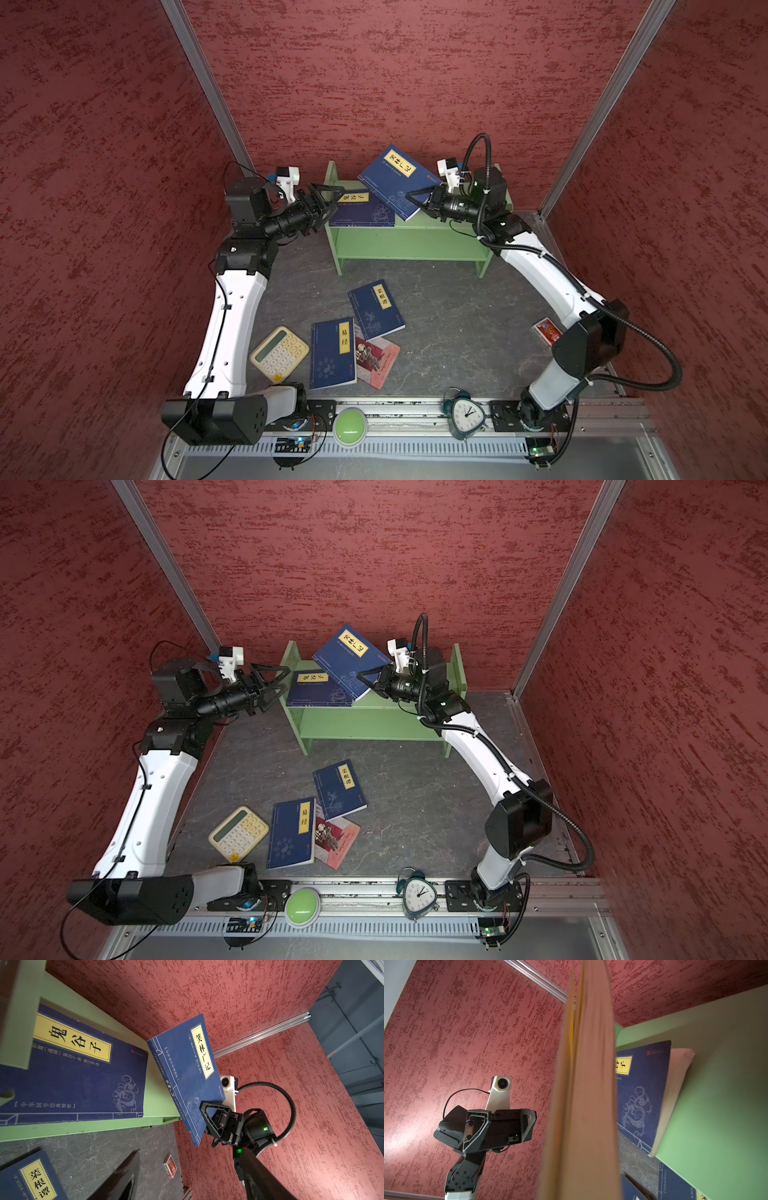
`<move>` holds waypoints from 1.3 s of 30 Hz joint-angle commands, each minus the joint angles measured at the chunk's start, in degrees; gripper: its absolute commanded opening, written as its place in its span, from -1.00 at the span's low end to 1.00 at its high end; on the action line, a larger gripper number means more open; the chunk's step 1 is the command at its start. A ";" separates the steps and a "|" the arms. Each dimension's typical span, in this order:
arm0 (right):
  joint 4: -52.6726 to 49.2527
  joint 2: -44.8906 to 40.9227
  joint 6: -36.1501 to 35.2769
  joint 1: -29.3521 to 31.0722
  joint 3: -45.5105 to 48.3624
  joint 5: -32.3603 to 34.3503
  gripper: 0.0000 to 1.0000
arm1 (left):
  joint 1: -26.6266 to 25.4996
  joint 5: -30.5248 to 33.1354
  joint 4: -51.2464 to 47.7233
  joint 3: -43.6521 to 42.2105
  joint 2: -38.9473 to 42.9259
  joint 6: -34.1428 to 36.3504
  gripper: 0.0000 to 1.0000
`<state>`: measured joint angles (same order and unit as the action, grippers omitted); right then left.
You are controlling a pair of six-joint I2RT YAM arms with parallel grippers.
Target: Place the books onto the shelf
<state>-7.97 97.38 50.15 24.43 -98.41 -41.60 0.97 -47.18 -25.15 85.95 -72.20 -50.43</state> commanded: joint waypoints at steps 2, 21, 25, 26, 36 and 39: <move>-7.24 2.66 -5.96 -0.43 -5.11 -7.71 -0.72 | 0.53 -1.47 0.82 -0.12 0.49 1.26 0.52; -17.42 15.15 -11.79 -0.55 -17.21 -14.83 -0.66 | 0.16 -2.27 3.70 -2.32 -0.83 -1.46 0.55; -20.49 17.04 -12.61 -0.52 -20.10 -13.56 -0.56 | 0.01 -2.53 4.70 -3.00 -1.10 -3.18 0.55; -21.19 17.41 -12.82 -0.52 -20.69 -13.30 -0.55 | -0.01 -2.56 4.98 -3.17 -1.18 -3.61 0.55; -24.85 22.30 -12.36 -1.05 -27.45 -10.56 -0.39 | -0.50 -2.05 5.87 -4.74 -0.58 -3.33 0.55; -25.95 23.36 -12.36 -1.22 -29.39 -9.92 -0.28 | -0.69 -2.17 5.77 -4.79 -0.35 -3.33 0.55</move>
<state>-32.71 119.96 38.59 23.62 -124.66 -52.90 0.58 -49.06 -20.80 81.65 -73.14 -53.80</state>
